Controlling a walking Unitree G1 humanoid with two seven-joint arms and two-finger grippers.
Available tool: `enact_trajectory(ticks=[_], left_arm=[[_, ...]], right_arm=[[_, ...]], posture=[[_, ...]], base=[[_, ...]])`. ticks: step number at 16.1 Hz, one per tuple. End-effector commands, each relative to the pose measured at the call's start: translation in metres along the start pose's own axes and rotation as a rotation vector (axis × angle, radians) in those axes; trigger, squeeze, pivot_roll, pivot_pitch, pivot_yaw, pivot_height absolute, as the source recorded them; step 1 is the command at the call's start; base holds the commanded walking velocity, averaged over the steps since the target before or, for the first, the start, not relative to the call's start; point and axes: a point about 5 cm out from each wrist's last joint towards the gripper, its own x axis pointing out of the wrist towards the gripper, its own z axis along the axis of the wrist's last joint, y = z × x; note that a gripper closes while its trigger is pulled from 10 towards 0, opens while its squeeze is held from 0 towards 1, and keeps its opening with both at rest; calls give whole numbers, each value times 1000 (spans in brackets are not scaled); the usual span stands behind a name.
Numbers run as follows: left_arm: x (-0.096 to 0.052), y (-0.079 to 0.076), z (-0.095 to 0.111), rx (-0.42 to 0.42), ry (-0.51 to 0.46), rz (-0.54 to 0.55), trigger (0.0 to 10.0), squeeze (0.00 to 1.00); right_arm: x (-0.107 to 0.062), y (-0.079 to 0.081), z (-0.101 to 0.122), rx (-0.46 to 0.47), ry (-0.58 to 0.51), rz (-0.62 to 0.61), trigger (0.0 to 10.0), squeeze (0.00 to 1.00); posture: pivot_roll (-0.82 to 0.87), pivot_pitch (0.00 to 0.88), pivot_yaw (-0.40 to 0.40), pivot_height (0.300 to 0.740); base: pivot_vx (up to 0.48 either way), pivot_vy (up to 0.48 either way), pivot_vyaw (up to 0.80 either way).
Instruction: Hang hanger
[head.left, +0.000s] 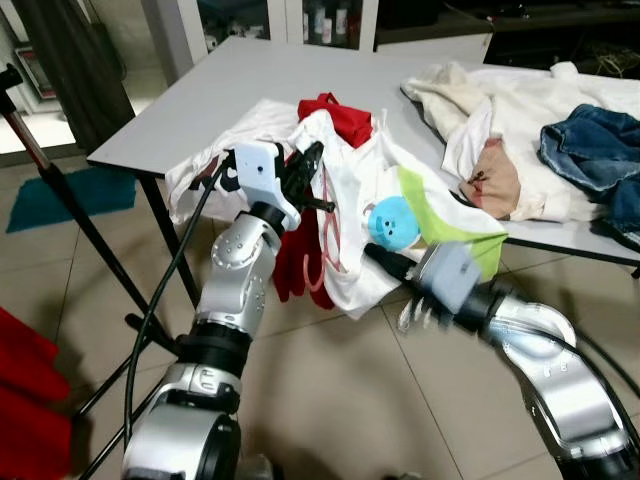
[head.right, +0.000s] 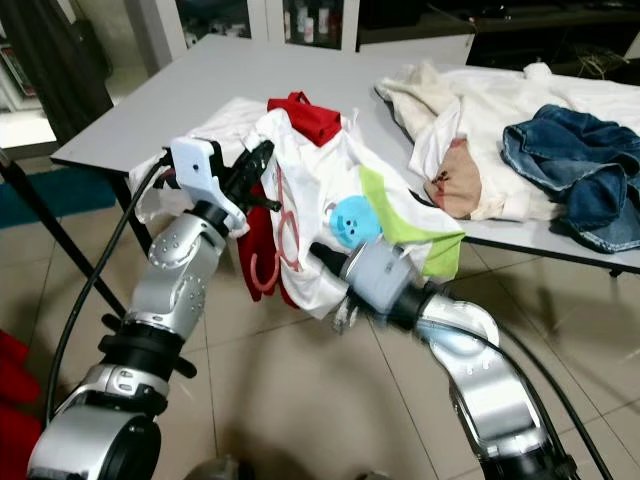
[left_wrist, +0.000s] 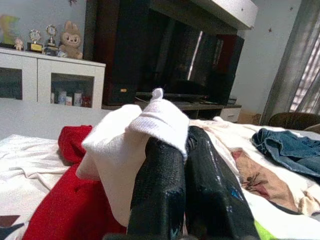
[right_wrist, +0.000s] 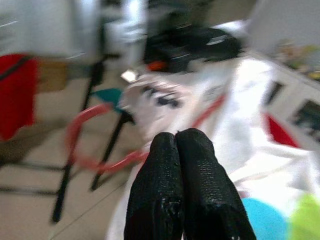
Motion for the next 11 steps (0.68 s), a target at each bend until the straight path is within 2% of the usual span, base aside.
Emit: enact_trajectory(ticks=[1,4,11], left_arm=[[-2,3,2,18,-6,2,10000,0],[-1,4,3,20,-8,4,10000,0],[0,1,2,16,-8,-5,10000,0]], right_arm=[[1,-14,3,-5,-17,-89,10000,0],[0,-30,4,7,-29,-205,10000,0],[-3,-31,3,17,-33,-239,10000,0]], posture=[[54,33,37,740],[55,29,37,740],[43,26,40,740]], base=[[0,0,800],[0,0,800],[0,0,800]])
